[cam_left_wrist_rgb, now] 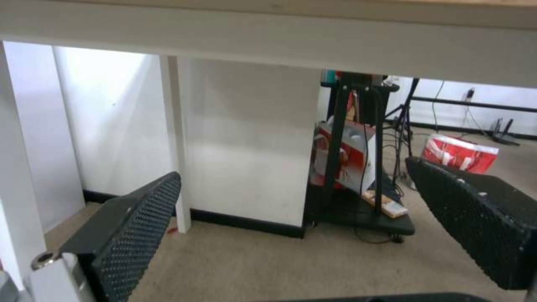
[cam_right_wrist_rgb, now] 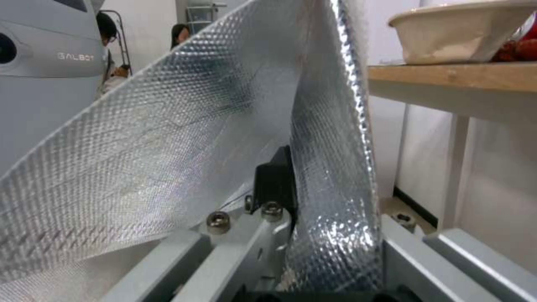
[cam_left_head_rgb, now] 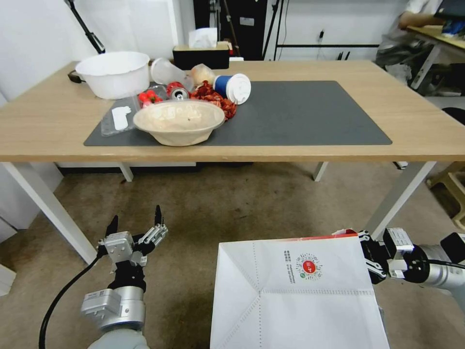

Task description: Pick up the food delivery bag from the floor and place it on the table.

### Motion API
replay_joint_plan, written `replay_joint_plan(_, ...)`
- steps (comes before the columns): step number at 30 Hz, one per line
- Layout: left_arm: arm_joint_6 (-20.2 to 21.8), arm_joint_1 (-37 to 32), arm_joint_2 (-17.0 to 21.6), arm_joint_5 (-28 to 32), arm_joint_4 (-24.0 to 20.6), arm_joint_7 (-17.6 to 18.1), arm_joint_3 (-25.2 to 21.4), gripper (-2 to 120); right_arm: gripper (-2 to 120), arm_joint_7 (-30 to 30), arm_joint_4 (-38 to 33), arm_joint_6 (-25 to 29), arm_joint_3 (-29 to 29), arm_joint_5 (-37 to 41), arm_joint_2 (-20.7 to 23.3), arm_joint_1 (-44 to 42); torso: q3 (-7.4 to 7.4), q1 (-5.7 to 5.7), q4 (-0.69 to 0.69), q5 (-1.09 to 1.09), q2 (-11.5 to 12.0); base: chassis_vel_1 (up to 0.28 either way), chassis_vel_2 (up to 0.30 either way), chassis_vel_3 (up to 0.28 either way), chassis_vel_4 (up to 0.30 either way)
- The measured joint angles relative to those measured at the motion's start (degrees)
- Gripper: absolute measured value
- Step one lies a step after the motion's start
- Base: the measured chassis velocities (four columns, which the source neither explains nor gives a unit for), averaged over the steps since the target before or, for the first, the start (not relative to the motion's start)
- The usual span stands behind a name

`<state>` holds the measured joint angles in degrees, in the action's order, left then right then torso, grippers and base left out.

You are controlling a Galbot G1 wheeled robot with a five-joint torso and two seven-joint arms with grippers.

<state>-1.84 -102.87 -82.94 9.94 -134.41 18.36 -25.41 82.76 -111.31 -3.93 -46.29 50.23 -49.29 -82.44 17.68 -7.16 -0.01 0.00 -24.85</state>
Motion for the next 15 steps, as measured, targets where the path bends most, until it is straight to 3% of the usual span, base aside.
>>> replay_joint_plan(15, -0.01, 0.0, 0.05, 0.01, -0.02, -0.04, 0.02, 100, 0, -0.09, -0.12, 0.0, 0.08, 0.02, -0.02, 0.11, 2.2, -1.29, 0.0, 0.0, -3.47, 0.0, 0.0, 0.0, 0.0)
